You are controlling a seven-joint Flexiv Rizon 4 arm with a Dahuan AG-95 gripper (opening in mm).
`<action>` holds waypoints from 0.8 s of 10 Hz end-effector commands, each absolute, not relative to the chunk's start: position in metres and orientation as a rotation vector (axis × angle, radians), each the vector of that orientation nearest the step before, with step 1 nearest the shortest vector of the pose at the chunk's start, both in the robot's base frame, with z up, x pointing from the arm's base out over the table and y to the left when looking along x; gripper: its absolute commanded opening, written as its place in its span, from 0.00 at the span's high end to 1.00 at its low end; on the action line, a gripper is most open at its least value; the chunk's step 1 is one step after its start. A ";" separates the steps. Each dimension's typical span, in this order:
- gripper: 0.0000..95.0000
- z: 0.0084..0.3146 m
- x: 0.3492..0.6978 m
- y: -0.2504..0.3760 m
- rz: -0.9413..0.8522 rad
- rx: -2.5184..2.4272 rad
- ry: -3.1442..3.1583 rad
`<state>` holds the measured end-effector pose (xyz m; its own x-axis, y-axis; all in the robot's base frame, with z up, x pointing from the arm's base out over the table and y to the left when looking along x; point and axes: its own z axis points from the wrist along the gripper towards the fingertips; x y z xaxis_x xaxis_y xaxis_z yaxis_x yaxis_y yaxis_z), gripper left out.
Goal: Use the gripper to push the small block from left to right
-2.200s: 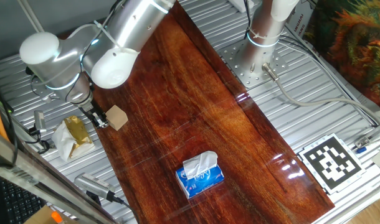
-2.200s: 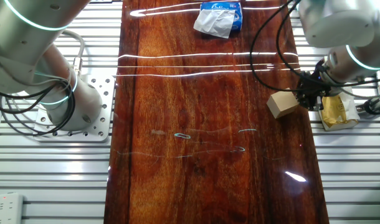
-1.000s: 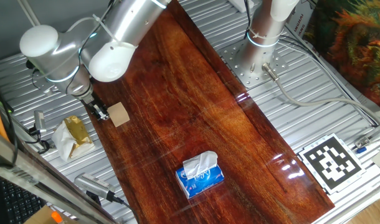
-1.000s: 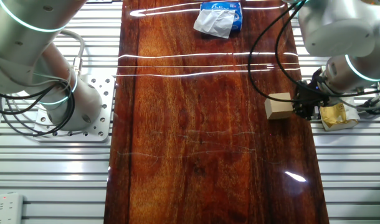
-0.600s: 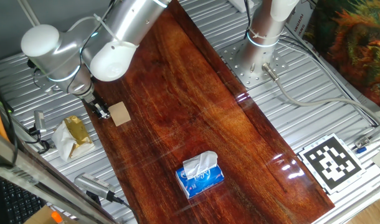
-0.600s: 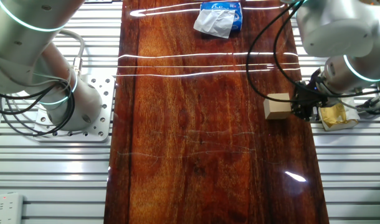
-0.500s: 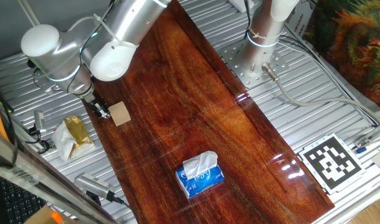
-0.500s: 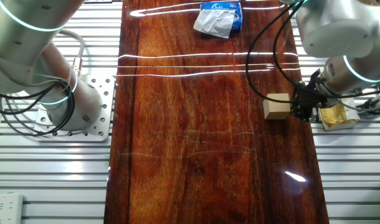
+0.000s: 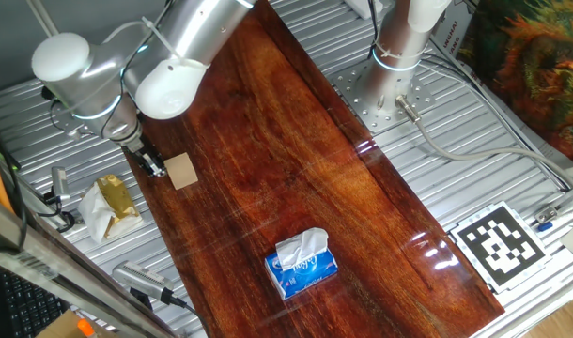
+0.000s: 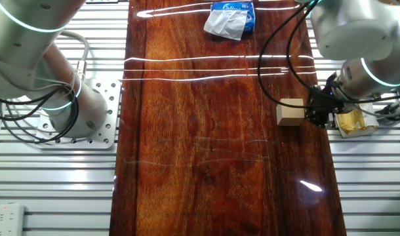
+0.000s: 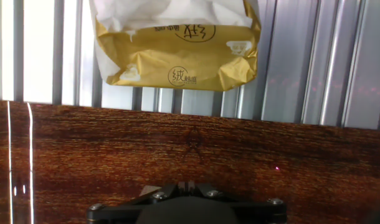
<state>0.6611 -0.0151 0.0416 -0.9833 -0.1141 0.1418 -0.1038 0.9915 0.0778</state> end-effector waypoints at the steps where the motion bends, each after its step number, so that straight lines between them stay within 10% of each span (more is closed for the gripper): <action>1: 1.00 0.039 0.662 -0.005 -0.104 0.131 -2.992; 8: 1.00 0.036 0.659 -0.001 -0.087 0.063 -2.970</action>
